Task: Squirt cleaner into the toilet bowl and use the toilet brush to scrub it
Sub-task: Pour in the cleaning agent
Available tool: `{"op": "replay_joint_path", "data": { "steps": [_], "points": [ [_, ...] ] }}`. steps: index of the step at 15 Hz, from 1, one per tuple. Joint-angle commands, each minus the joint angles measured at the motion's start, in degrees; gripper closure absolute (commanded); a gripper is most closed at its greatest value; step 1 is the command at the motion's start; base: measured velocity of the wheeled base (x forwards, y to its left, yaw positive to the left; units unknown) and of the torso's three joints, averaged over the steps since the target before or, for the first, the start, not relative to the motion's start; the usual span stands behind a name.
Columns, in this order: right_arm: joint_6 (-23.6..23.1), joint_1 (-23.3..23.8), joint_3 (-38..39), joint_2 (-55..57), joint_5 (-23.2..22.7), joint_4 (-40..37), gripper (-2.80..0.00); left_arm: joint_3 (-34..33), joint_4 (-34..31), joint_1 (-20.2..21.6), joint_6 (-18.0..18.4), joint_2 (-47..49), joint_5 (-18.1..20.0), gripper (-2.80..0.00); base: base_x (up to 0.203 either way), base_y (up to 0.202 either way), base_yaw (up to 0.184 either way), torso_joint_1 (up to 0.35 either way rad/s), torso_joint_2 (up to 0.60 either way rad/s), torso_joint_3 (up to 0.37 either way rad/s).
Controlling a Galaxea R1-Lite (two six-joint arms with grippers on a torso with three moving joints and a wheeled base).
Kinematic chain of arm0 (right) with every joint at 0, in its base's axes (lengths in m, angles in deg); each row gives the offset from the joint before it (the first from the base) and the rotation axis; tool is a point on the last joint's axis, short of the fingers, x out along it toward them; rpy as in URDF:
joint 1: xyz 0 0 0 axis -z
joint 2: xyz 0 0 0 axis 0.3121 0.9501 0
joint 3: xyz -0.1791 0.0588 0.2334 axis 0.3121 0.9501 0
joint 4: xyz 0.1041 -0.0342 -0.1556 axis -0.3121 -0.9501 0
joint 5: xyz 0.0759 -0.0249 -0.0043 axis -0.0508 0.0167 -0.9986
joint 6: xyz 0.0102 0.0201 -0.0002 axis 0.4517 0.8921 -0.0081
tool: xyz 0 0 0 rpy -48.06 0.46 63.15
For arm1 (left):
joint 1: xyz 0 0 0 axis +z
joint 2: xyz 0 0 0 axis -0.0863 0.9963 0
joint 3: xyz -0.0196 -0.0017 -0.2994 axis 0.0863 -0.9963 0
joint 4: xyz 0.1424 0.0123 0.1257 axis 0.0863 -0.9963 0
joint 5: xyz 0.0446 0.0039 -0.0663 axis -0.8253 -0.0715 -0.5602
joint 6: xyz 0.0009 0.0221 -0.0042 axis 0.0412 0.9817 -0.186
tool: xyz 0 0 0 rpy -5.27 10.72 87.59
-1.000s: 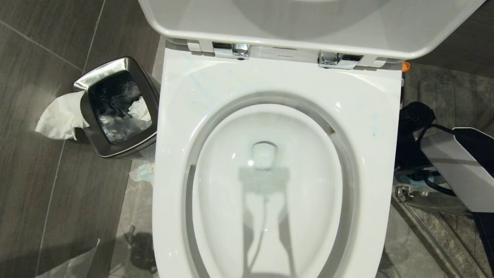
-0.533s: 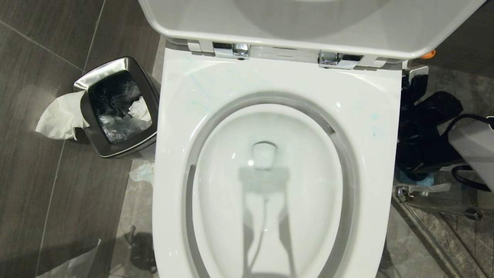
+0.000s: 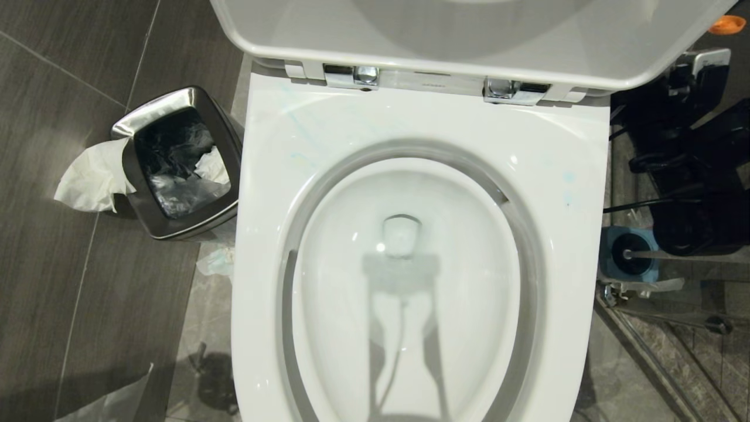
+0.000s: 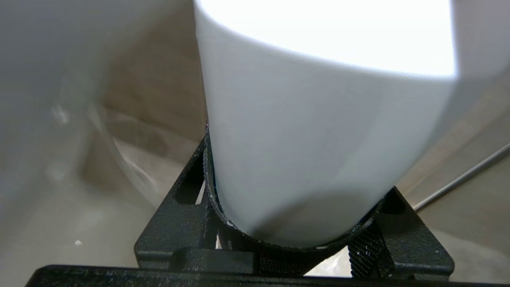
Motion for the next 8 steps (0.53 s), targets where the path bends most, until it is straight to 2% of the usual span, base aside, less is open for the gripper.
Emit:
{"op": "replay_joint_path", "data": {
  "steps": [1,4,8],
  "points": [
    [-0.08,0.00,2.61,-7.44,0.20,-1.19,0.00,-0.18,0.00,0.00,0.00,0.00,0.00,0.00,0.000,0.000,0.000,0.000,0.00,0.000],
    [-0.08,0.00,8.12,-17.87,1.27,-7.25,0.00,-0.18,0.00,0.00,0.00,0.00,0.00,0.00,0.000,0.000,0.000,0.000,0.00,0.000],
    [-0.08,0.00,12.45,-31.44,2.26,-19.86,0.00,-0.18,0.00,0.00,0.00,0.00,0.00,0.00,0.000,0.000,0.000,0.000,0.00,0.000]
  ]
}}
